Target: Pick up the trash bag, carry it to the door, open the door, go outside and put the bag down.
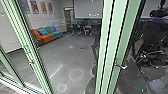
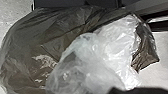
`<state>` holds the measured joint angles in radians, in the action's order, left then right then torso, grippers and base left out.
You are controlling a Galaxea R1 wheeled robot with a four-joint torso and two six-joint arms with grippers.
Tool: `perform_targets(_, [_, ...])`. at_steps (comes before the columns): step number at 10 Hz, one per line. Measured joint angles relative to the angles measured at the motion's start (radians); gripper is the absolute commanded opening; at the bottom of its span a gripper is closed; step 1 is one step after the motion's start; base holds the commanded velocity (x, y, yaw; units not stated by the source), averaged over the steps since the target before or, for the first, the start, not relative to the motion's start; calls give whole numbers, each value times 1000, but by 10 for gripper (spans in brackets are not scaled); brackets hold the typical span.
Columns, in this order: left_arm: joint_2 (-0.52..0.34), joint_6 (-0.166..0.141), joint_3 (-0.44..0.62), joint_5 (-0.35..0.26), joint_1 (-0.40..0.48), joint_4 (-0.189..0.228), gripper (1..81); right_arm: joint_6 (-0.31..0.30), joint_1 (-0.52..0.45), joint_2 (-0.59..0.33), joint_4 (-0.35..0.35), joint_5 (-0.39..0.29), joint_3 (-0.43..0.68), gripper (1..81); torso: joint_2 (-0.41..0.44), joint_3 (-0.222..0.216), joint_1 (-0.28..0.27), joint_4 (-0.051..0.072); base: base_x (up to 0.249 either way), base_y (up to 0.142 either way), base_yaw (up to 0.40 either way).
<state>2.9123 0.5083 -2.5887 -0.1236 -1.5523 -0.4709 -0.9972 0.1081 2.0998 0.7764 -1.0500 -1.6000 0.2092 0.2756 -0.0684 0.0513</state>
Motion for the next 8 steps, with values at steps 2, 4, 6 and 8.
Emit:
perform_targets(2, [3,0,0,0,0,0,10,83,1,6,80,-69,20,811,0,0,0,0,0,0,0])
perform_targets(4, [6,0,0,1,0,0,10,166,17,13,158,-102,25,811,0,0,0,0,0,0,0])
perform_targets(6, [9,0,0,0,0,0,10,279,27,15,195,-117,18,811,0,0,0,0,0,0,0])
perform_targets(8, [10,-1,0,-5,-7,-1,10,324,39,40,233,-114,-29,811,0,-27,0,-18,0,0,0])
